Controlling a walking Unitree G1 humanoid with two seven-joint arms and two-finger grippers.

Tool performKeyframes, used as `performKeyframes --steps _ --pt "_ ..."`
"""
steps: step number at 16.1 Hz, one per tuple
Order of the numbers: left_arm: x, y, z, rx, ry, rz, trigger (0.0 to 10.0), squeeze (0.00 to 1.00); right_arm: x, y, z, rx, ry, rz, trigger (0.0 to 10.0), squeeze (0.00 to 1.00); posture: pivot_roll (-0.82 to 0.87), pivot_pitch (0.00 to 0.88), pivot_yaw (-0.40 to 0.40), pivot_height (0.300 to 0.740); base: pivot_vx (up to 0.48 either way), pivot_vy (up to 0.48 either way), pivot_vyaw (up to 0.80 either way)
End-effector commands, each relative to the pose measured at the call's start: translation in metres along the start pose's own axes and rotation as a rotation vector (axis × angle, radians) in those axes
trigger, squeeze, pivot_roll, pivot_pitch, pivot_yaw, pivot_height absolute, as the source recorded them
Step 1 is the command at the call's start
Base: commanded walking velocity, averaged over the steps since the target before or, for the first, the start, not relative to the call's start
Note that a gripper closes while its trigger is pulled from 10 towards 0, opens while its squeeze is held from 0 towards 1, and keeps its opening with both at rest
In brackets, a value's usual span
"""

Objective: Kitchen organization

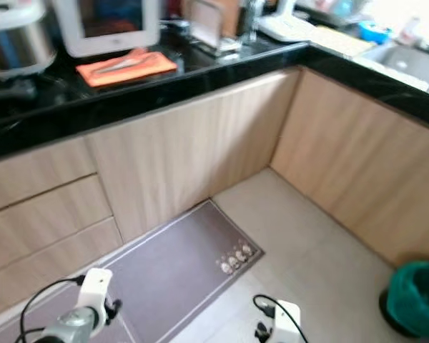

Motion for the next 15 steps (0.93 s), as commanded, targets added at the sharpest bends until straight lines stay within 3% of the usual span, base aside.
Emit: performKeyframes --steps 1,2,6,9,15 --pt "-0.0013 0.0001 -0.0022 -0.016 0.027 0.010 10.0 0.00 0.0021 0.0001 -0.0020 -0.010 0.024 -0.009 10.0 0.00 0.10 0.007 -0.085 0.740 0.000 0.000 -0.68" --pt "-0.0009 0.0002 -0.0029 -0.022 0.031 0.009 10.0 0.00 0.0028 0.0000 -0.0027 -0.018 0.064 -0.019 10.0 0.00 0.10 0.008 -0.084 0.740 0.000 0.000 -0.68" --pt "0.0031 0.0007 -0.0050 -0.028 0.067 -0.005 10.0 0.00 0.0029 -0.0001 -0.0027 -0.014 0.055 -0.023 10.0 0.00 0.10 0.002 -0.081 0.740 0.000 0.000 -0.68" --pt "0.0039 0.0008 -0.0056 -0.027 0.061 -0.009 10.0 0.00 0.0005 -0.0006 -0.0032 -0.011 0.055 -0.017 10.0 0.00 0.11 0.000 -0.081 0.740 0.000 -0.444 -0.68" --pt "0.0009 0.0005 -0.0080 -0.043 0.075 -0.002 10.0 0.00 -0.0012 -0.0012 -0.0064 -0.026 0.068 -0.013 10.0 0.00 0.11 0.000 -0.084 0.740 0.000 0.000 -0.68"
Point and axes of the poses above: a point about 5 cm out from each wrist's last joint towards the gripper, its own y axis pointing out of the wrist towards the gripper, its own x axis along the axis of the wrist's last joint, z = x × y, the point moved 2 cm from there along y, pointing out of the wrist towards the gripper, and after that the axes turned 1 degree about -y, right-handed, at the moved point
